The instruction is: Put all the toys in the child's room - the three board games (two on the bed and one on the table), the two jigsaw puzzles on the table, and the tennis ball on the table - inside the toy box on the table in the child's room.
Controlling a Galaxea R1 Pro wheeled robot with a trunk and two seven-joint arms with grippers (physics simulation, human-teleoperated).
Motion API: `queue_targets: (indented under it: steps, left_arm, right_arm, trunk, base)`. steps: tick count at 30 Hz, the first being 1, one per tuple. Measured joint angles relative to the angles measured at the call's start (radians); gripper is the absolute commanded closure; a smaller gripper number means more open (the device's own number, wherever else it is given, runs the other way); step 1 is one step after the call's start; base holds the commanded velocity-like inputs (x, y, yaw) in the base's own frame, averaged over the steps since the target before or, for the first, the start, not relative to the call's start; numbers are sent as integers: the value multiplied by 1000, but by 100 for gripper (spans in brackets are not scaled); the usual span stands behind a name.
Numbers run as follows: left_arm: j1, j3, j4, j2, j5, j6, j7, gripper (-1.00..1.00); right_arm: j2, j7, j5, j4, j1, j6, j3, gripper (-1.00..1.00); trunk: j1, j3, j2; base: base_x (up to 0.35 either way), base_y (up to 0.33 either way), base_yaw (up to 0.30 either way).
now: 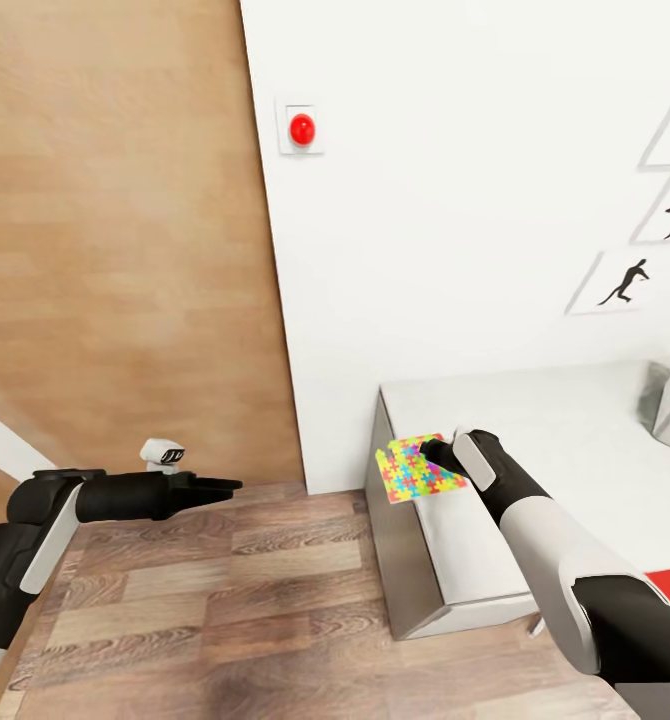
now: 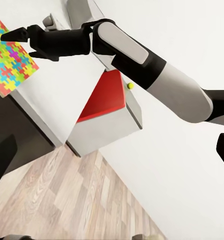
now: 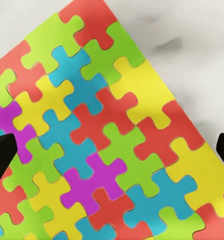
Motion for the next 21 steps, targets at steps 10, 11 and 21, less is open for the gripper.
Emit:
queue_targets:
  steps: [10, 11, 21]
  left_arm:
    - [0, 0, 0, 0, 0, 0, 0, -100]
    - [0, 0, 0, 0, 0, 0, 0, -100]
    - [-1, 0, 0, 0, 0, 0, 0, -100]
  right_arm:
    - [0, 0, -3, 0, 0, -1, 0, -100]
    - [-1, 0, -3, -2, 0, -1, 0, -100]
    - [-1, 0, -3, -8, 0, -1, -1, -100]
  trunk:
    - [0, 2, 0]
    - [0, 3, 0]
    - [0, 17, 0]
  base:
    - [0, 53, -21]
    - [0, 9, -90]
    - [0, 2, -105]
